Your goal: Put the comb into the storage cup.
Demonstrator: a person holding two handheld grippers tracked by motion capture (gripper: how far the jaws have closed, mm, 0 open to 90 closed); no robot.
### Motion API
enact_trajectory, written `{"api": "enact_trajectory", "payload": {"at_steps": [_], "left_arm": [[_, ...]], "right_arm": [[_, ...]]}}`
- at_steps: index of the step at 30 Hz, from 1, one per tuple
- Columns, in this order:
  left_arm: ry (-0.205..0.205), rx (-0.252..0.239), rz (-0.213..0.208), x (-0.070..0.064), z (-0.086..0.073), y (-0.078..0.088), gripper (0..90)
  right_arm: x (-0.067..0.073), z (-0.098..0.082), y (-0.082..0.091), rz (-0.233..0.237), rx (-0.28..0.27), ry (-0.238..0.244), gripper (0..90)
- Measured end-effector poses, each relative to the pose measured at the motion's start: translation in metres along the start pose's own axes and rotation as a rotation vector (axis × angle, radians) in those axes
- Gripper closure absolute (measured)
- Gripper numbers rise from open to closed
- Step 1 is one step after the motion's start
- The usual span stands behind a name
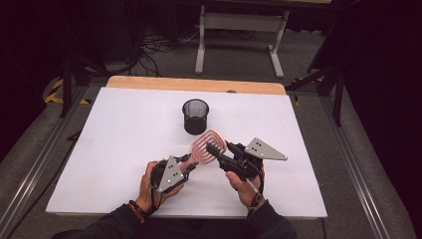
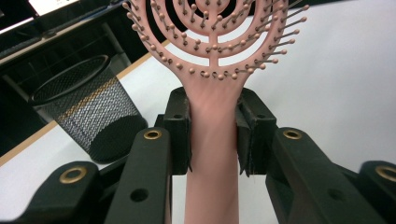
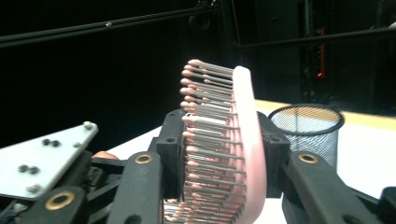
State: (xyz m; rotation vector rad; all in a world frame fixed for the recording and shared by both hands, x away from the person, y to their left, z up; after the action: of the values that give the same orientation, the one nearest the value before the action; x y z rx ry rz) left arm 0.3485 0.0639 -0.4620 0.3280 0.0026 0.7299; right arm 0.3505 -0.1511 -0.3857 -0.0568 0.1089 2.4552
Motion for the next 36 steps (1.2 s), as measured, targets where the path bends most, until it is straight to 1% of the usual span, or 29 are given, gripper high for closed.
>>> {"api": "enact_trajectory", "payload": {"at_steps": [2, 4, 8, 9, 11, 14, 16, 18, 19, 20, 21, 22, 23, 24, 26, 28, 30, 32, 33, 35, 36], "left_arm": [[-0.004, 0.005, 0.003, -0.001, -0.002, -0.001, 69.6], [-0.009, 0.009, 0.005, -0.001, -0.002, -0.002, 69.6], [-0.022, 0.022, 0.010, -0.001, -0.003, -0.002, 69.6], [-0.022, 0.022, 0.010, -0.001, -0.003, -0.002, 69.5], [-0.022, 0.018, 0.006, -0.002, -0.004, -0.002, 69.4], [-0.026, 0.017, 0.004, -0.003, -0.004, -0.002, 68.9], [-0.027, 0.016, -0.006, -0.003, -0.004, -0.003, 68.9], [-0.025, 0.018, -0.006, -0.003, -0.004, -0.003, 67.9], [-0.021, 0.022, -0.001, -0.003, -0.004, -0.003, 63.8], [-0.012, 0.026, -0.007, -0.002, -0.004, -0.004, 59.1], [-0.003, 0.030, -0.014, -0.002, -0.005, -0.004, 57.9], [-0.011, 0.034, -0.019, -0.003, -0.005, -0.004, 59.3], [-0.011, 0.034, -0.019, -0.003, -0.005, -0.004, 58.3], [-0.022, 0.034, -0.020, -0.004, -0.005, -0.004, 58.3], [-0.024, 0.037, -0.032, -0.004, -0.005, -0.004, 51.5], [-0.016, 0.037, -0.043, -0.003, -0.004, -0.002, 48.3], [-0.010, 0.037, -0.032, -0.001, -0.004, -0.001, 43.3], [0.010, 0.039, -0.041, 0.002, -0.004, -0.001, 38.6], [0.011, 0.033, -0.038, 0.003, -0.004, -0.001, 37.0], [0.017, 0.035, -0.054, 0.006, -0.005, -0.001, 32.8], [0.024, 0.035, -0.051, 0.007, -0.005, -0.001, 31.2]], "right_arm": [[0.000, -0.003, 0.000, 0.019, 0.006, -0.012, 62.6], [0.000, -0.003, 0.001, 0.029, 0.006, -0.010, 62.8], [0.007, -0.001, 0.001, 0.034, 0.013, 0.035, 63.0], [0.007, -0.001, 0.001, 0.034, 0.013, 0.035, 63.0], [0.012, 0.000, 0.001, 0.034, 0.019, 0.064, 63.2], [0.015, 0.002, 0.002, 0.030, 0.013, 0.098, 63.4], [0.015, 0.002, 0.003, 0.029, 0.013, 0.101, 63.5], [0.015, 0.002, 0.004, 0.026, 0.010, 0.112, 63.7], [0.015, 0.002, 0.004, 0.026, 0.007, 0.108, 63.8], [0.014, 0.002, 0.005, 0.021, 0.004, 0.107, 63.9], [0.014, 0.002, 0.005, 0.023, 0.000, 0.107, 63.9], [0.012, 0.003, 0.007, 0.021, -0.002, 0.110, 64.0], [0.012, 0.003, 0.007, 0.021, -0.002, 0.110, 64.0], [0.012, 0.003, 0.007, 0.020, -0.003, 0.110, 64.1], [0.011, 0.004, 0.008, 0.015, -0.005, 0.109, 64.3], [0.011, 0.005, 0.010, 0.012, -0.009, 0.115, 64.3], [0.010, 0.006, 0.011, 0.003, -0.005, 0.130, 64.3], [0.009, 0.006, 0.012, 0.000, -0.006, 0.130, 64.3], [0.009, 0.007, 0.013, -0.003, -0.005, 0.133, 64.3], [0.008, 0.008, 0.014, -0.009, -0.006, 0.144, 64.3], [0.008, 0.008, 0.015, -0.013, -0.005, 0.147, 64.3]]}}
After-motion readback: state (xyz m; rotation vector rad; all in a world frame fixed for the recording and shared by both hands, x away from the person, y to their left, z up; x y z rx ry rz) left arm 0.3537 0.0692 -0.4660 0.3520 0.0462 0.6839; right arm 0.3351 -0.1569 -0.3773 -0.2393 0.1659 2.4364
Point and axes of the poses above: each handheld gripper's, and its own axes: y roughly backward along the jaws, z roughly out of its top, x roughly to its left, the point moved 2 cm from there along -y, roughly forward along the jaws, and after that the axes turned 14 degrees about y, right-handed, at the moved point
